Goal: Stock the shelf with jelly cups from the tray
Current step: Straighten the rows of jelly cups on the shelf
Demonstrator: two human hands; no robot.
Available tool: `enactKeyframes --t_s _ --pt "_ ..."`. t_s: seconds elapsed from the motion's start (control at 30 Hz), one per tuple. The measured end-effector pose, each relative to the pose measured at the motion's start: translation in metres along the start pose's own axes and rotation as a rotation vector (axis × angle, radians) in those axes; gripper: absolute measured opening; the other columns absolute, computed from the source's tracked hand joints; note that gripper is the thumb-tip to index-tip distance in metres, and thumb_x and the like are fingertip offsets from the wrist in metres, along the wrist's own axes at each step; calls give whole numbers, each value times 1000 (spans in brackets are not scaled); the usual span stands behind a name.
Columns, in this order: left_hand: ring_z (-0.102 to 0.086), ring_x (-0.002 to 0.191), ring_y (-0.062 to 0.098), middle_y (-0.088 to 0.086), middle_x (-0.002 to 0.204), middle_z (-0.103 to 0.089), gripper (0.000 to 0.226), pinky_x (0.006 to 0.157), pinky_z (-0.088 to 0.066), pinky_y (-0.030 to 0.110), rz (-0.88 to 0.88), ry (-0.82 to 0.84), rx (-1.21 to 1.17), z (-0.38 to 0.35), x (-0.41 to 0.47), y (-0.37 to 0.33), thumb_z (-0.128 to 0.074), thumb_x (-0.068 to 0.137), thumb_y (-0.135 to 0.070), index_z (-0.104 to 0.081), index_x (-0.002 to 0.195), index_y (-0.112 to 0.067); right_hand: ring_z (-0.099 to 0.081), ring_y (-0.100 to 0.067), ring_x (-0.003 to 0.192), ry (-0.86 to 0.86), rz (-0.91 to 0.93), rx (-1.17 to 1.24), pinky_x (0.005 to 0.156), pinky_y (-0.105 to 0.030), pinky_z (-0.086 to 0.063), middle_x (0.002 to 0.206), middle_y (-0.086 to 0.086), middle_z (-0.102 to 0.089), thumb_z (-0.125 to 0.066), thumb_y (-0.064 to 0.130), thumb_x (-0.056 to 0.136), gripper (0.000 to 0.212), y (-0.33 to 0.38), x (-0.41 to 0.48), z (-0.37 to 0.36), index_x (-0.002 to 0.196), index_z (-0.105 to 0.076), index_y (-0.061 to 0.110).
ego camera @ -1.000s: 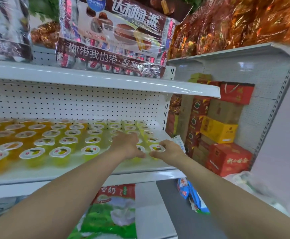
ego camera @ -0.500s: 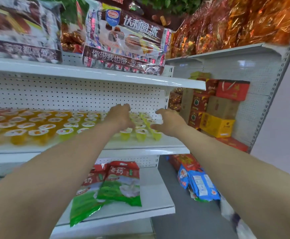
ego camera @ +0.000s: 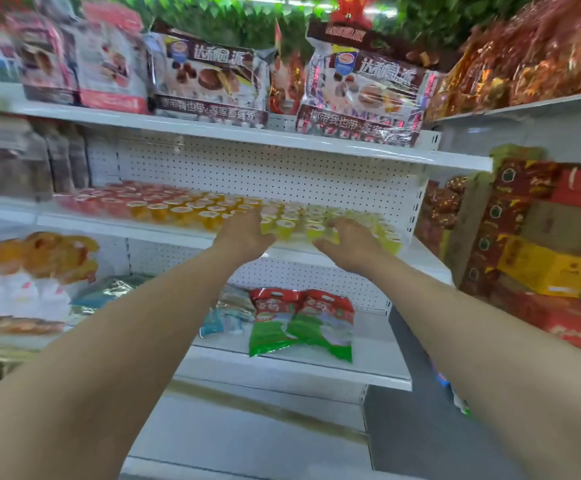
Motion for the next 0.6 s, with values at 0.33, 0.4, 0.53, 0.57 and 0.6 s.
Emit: enactKeyframes --t_s 0.33,0.4,0.53,0.57,0.6 --pt "-49 126 32 11 141 -51 61 96 -44 39 68 -52 77 84 -46 157 -58 94 -43 -42 143 -10 -40 -28 137 25 78 -5 115 -45 -26 150 -5 -43 -52 55 93 64 163 7 -59 145 -42 19" --pt "-50 126 31 11 143 -50 62 97 -43 38 84 -42 88 105 -49 199 -60 94 -42 -41 144 -11 -43 -27 135 45 89 12 109 -42 -33 149 -5 -44 -54 54 93 64 205 16 -75 145 -42 18" --pt "-54 120 30 10 139 -54 63 94 -45 36 102 -45 141 149 -47 279 -66 91 -39 -43 143 -13 -38 -28 137 69 128 -13 110 -43 -32 151 -3 -41 -61 51 90 67 288 35 -108 146 -40 21" --pt "-55 119 29 9 137 -56 62 93 -45 36 100 -48 147 159 -45 296 -67 90 -37 -44 142 -14 -37 -28 138 68 132 -33 111 -44 -30 152 -3 -40 -62 51 90 67 307 39 -115 146 -39 22" --pt "-55 119 29 8 136 -56 61 93 -45 35 100 -50 145 166 -44 312 -69 89 -35 -45 141 -15 -37 -27 138 69 139 -47 111 -45 -31 152 -3 -39 -62 51 90 68 324 44 -121 146 -39 22"
Point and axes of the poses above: each hand's wrist, its own x-axis towards the middle knuckle, its own z-axis out of the back of the hand, y = z × x, the point moved 3 cm from there along x, towards the middle knuckle
